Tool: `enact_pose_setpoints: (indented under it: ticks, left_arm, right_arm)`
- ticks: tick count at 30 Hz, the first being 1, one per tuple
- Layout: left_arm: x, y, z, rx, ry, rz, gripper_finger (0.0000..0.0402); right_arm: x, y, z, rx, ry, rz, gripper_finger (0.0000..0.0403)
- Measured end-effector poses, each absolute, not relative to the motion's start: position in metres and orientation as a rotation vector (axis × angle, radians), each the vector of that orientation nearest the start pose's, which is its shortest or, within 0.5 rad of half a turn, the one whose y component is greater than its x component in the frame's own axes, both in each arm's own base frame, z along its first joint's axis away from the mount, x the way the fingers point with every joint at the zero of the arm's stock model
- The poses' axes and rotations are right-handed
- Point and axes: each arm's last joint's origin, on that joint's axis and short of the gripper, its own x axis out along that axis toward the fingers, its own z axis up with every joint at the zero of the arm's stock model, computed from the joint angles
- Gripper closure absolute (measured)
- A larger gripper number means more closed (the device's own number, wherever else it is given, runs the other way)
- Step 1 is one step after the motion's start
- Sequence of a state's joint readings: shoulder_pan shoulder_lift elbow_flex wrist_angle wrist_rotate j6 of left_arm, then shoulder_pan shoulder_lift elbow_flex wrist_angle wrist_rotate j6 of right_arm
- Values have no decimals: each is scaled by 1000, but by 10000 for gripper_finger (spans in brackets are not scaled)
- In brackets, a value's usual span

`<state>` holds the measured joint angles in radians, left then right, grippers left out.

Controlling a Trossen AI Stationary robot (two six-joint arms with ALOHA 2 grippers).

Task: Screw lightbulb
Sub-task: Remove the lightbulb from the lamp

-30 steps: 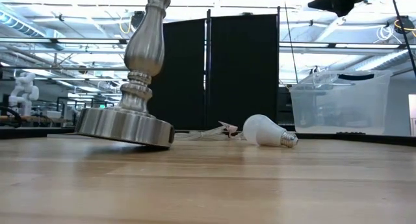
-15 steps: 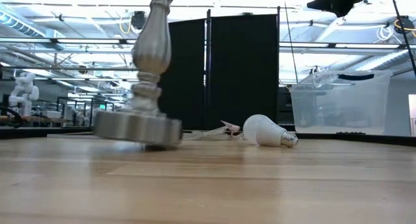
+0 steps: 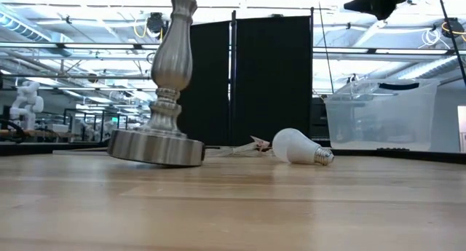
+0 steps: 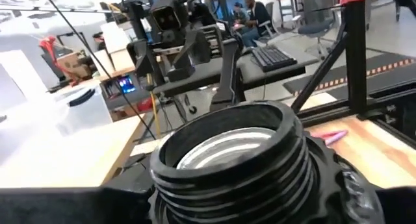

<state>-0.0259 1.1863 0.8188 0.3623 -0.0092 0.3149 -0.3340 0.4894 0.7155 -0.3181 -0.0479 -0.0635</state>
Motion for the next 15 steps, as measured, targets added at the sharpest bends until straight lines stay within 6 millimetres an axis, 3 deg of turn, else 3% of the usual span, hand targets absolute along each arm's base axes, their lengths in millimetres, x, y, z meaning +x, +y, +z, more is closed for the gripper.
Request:
enact_pose_setpoints:
  ticks: [9, 15]
  left_arm:
    - [270, -6, 318, 303, -24, 65, 67]
    - [257, -7, 331, 292, -76, 49, 47]
  right_arm:
    - [103, -34, 332, -31, 101, -281, 69]
    - [103, -34, 331, -28, 113, -279, 69]
